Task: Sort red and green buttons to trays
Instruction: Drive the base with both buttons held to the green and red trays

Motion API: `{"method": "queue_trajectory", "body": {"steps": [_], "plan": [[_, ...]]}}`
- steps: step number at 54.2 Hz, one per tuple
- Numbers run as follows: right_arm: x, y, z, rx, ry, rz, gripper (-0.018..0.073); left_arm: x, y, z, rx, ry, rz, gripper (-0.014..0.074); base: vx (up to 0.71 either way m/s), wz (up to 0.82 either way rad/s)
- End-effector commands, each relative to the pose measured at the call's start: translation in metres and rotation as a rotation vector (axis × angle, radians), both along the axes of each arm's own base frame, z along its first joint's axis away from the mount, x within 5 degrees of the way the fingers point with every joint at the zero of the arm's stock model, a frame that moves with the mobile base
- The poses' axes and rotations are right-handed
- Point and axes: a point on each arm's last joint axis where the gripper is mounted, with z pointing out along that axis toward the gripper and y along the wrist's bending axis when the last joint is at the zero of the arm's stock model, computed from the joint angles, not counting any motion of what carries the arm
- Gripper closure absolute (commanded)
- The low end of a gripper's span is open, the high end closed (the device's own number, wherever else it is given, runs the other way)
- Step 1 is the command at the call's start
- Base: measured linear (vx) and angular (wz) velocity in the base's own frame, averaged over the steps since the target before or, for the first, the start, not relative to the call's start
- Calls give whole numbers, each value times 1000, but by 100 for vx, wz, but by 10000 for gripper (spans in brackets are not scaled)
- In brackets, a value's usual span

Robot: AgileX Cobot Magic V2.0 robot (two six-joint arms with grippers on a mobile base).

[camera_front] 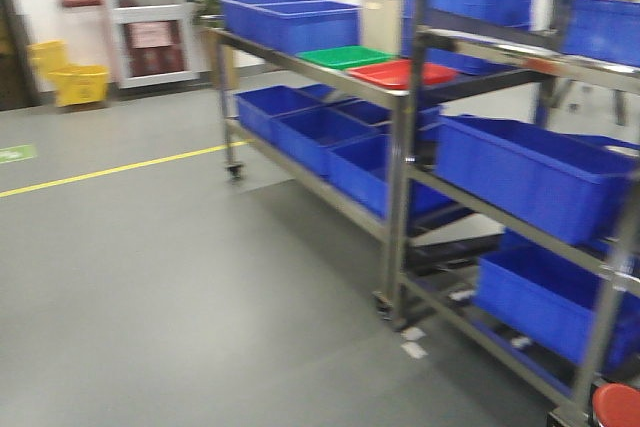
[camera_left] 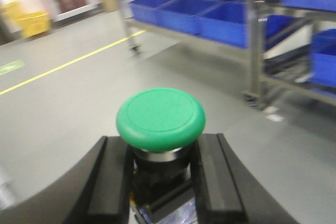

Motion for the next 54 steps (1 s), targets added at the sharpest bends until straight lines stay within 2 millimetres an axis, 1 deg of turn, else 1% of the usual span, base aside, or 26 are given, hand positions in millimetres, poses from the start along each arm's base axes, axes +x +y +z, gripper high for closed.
{"method": "queue_trajectory", "body": {"steps": [1, 13, 27, 41, 54], "plan": [[1, 1, 12, 40, -38, 5, 557, 1, -4, 17, -29, -100, -33, 599, -3, 83], [1, 1, 12, 41, -38, 6, 557, 1, -3, 17, -29, -100, -33, 599, 4, 74], [1, 1, 12, 32, -38, 10, 557, 1, -3, 17, -28, -95, -31, 599, 16, 44], [1, 0, 12, 28, -37, 2, 557, 1, -3, 17, -28, -96, -31, 599, 29, 25], [1, 0, 12, 28, -36, 1, 557, 1, -3, 17, -28, -96, -31, 599, 42, -1]]}}
